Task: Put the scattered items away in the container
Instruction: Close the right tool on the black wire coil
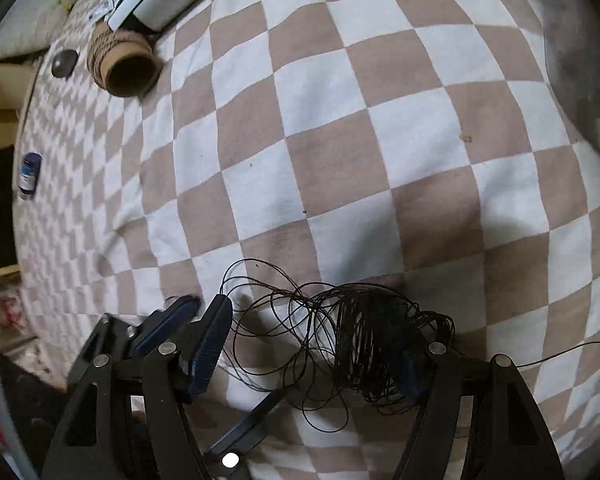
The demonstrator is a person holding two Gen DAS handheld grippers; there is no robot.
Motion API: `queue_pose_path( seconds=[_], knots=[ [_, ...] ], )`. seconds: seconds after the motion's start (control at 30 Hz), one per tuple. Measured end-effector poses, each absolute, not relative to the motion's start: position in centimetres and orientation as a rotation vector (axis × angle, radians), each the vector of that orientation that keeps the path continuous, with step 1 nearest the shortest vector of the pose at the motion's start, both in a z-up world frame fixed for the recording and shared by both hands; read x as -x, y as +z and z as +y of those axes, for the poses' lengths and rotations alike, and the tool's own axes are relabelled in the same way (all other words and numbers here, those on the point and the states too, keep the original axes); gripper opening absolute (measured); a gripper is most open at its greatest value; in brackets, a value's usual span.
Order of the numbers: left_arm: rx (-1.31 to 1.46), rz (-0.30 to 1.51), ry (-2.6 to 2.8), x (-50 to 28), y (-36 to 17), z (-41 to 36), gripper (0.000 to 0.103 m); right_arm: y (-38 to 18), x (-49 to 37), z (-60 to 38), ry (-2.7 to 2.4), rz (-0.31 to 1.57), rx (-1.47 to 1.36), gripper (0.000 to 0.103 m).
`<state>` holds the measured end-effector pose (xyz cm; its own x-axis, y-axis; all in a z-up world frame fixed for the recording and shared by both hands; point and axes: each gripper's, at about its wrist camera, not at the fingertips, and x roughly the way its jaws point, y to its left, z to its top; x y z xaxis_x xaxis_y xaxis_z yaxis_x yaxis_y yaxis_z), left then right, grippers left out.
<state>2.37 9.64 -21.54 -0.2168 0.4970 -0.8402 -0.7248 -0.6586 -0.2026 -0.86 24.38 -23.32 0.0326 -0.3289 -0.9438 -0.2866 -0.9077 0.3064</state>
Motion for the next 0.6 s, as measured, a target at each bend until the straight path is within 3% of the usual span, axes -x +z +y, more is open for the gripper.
queue_pose_path(
  seconds=[0.17, 0.33, 0.47, 0.6],
  knots=[
    [1.219, 0.261, 1.973, -2.7, -20.6, 7.7, 0.071, -23.4, 1.0, 24.1, -2.101, -0.588, -2.235, 0.070],
    [1.231, 0.210, 1.995, -2.8, -20.0, 6.4, 0.071, -23.1, 0.4, 23.8, -2.171, -0.383, -2.225, 0.042],
    [1.250, 0.185, 1.999, -2.7, -19.8, 6.0, 0.071, -22.8, -0.3, 25.1, -2.190, -0.371, -2.194, 0.006],
    [1.262, 0.170, 1.979, -3.0, -19.5, 6.5, 0.071, -21.5, -1.6, 25.9, -2.220, -0.368, -2.115, 0.005]
  ],
)
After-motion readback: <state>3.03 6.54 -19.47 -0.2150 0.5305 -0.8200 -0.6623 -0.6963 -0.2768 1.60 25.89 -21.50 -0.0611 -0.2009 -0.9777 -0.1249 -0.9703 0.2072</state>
